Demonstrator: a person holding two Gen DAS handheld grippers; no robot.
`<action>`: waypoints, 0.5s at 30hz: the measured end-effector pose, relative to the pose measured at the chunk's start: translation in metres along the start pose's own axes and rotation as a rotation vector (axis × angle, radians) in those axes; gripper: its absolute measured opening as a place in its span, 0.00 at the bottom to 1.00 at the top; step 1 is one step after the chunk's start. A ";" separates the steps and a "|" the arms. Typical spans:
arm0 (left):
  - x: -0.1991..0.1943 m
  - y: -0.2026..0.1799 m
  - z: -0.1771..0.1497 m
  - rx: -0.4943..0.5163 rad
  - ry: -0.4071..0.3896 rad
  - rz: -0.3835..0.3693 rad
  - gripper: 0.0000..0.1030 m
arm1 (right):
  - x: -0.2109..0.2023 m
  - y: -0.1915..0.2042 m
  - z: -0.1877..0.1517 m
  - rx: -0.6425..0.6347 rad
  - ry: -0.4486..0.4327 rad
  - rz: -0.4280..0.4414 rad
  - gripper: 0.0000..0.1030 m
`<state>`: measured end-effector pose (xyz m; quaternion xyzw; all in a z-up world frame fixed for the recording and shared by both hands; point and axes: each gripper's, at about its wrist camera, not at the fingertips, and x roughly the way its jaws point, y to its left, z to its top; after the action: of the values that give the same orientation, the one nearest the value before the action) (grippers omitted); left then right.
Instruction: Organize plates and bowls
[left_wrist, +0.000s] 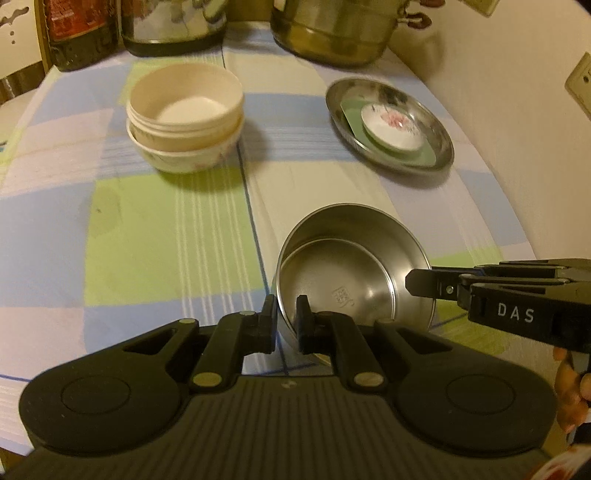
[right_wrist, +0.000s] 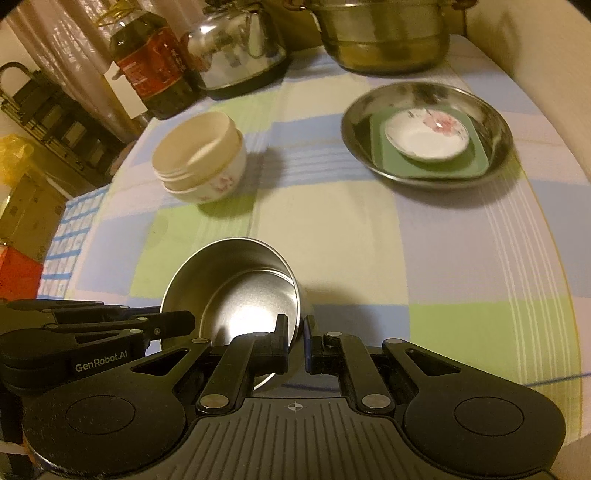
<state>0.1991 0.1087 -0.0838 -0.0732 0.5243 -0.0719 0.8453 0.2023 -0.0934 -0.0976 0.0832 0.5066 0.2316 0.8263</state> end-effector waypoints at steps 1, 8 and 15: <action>-0.003 0.002 0.002 -0.001 -0.008 0.002 0.08 | 0.000 0.002 0.003 -0.004 -0.003 0.003 0.08; -0.022 0.023 0.029 -0.010 -0.062 0.023 0.08 | -0.001 0.023 0.034 -0.036 -0.033 0.030 0.08; -0.035 0.043 0.066 0.000 -0.112 0.044 0.08 | 0.000 0.045 0.075 -0.048 -0.076 0.060 0.08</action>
<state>0.2447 0.1614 -0.0328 -0.0656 0.4777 -0.0493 0.8747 0.2542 -0.0466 -0.0454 0.0871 0.4665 0.2651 0.8394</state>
